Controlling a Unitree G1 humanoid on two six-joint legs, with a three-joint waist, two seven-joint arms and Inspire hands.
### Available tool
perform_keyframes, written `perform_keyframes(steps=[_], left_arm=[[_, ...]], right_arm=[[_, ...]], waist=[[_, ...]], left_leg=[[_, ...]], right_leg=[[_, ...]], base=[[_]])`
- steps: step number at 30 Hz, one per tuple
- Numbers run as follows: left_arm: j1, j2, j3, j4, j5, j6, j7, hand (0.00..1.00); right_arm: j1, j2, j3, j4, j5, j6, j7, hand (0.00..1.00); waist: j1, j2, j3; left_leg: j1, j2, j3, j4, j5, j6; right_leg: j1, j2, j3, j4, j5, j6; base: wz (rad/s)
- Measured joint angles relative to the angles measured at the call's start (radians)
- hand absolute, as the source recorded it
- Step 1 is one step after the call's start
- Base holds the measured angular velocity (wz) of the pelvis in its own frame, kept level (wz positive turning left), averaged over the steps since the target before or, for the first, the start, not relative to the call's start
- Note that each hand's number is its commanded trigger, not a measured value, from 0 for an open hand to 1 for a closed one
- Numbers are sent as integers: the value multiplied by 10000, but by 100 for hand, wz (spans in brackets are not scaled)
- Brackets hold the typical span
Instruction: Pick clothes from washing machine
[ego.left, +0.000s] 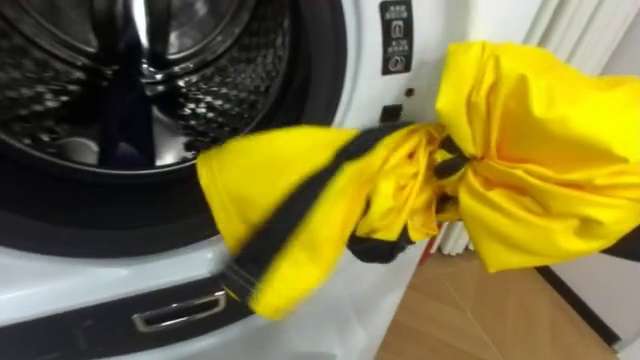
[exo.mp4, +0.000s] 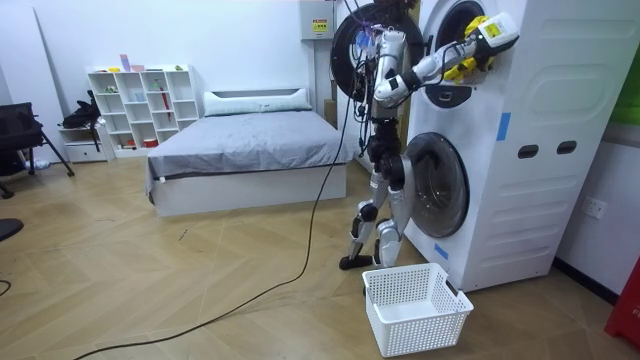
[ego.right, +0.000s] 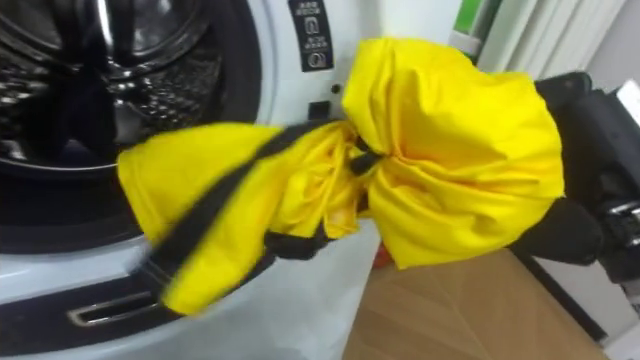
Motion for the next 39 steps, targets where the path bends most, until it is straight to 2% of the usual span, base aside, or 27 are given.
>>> perform_keyframes(steps=[4, 7, 11, 13, 14, 17, 22, 24, 27, 29, 32, 34, 36, 38, 39], left_arm=[[-186, 7, -87, -14, -2, 5, 10, 0], [-153, 5, -269, -11, -44, 157, 12, 0], [-232, 8, -391, 100, -171, 446, 8, 0], [-250, 21, -517, 127, -384, 543, -3, 0], [-247, 23, -653, 128, -534, 613, -20, 0], [-238, 27, -956, 131, -595, 785, -67, 0], [-251, 9, -1266, 435, -950, 1002, -76, 0], [-275, 22, -1597, 511, -1073, 1054, -76, 0], [-317, 25, -1750, 577, -1341, 1070, -102, 0], [-408, 50, -1762, 584, -1344, 1068, -106, 0], [-610, 27, -1980, 611, -1640, 1080, -314, 0], [-694, -70, -2190, 609, -1652, 1080, -360, 0], [-797, -229, -2363, 615, -1887, 1060, -361, 0], [-913, -293, -2511, 615, -2172, 1044, -365, 0], [-936, -318, -2517, 615, -2265, 1012, -372, 0]], right_arm=[[638, 27, -44, 340, 111, 79, -433, 100], [910, 128, -39, 1085, 107, 124, -612, 100], [1195, 584, 51, 2362, 82, 582, -769, 100], [1233, 859, 208, 2835, 54, 586, -874, 100], [1340, 962, 408, 3030, 50, 597, -953, 100], [1415, 1034, 932, 3494, 43, 589, -997, 100], [1376, 1339, 1763, 5031, -405, 588, -1274, 100], [1260, 1340, 1994, 5960, -507, 587, -1580, 100], [981, 1344, 2041, 7018, -801, 538, -1807, 100], [969, 1353, 2038, 7626, -812, 385, -1987, 100], [882, 1355, 2136, 8452, -933, 358, -2222, 100], [702, 1354, 2292, 8856, -1042, 355, -2387, 100], [352, 1353, 2388, 9741, -1132, 68, -2570, 100], [145, 1353, 2385, 10288, -1148, 23, -2769, 100], [88, 1352, 2378, 10389, -1233, -4, -2863, 100]], waist=[[-49, 44, 22], [-33, 59, 35], [-57, 107, 66], [-60, 173, 91], [-64, 316, 140], [-222, 485, 73], [-325, 838, 104], [-545, 1000, 90], [-610, 1216, 118], [-670, 1363, 133], [-771, 1625, 135], [-859, 1779, 159], [-921, 1954, 195], [-950, 2070, 249], [-974, 2132, 232]], left_leg=[[7, 8, 175, -3, -5, -8], [21, 4, 600, 0, -9, -16], [81, 7, 963, 3, -12, -21], [87, 39, 1191, 4, -42, -70], [77, 56, 1295, 11, -82, -91], [-177, 125, 1602, 69, -160, -98], [-276, 137, 2159, 191, -203, -162], [-548, 108, 2227, 258, -204, -163], [-798, 71, 2466, 344, -205, -160], [-995, 55, 2512, 394, -206, -158], [-1436, 10, 2594, 521, -219, -129], [-1695, -31, 2702, 608, -242, -89], [-1926, -50, 2774, 726, -257, -64], [-2024, -62, 2778, 737, -257, -63], [-2148, -90, 2799, 734, -267, -47]], right_leg=[[-130, 38, 139, 36, 1, -2], [-301, 101, 436, 157, 14, -3], [-492, 195, 761, 306, 41, -3], [-524, 262, 900, 333, 70, -2], [-625, 323, 1017, 370, 90, -6], [-1008, 400, 1196, 542, 112, -11], [-1391, 575, 1710, 833, 158, -27], [-1685, 578, 1806, 870, 180, -7], [-2054, 680, 2088, 1009, 215, 26], [-2262, 688, 2195, 1014, 227, 46], [-2763, 674, 2237, 1205, 252, 88], [-3128, 704, 2388, 1399, 240, 114], [-3413, 712, 2628, 1552, 255, 140], [-3524, 790, 2785, 1573, 276, 169], [-3693, 867, 2888, 1665, 282, 181]], base=[[-13], [-35], [-27], [-29], [-29], [-28], [-35], [-14], [-26], [-13], [-10], [-21], [-23], [-12], [-17]])
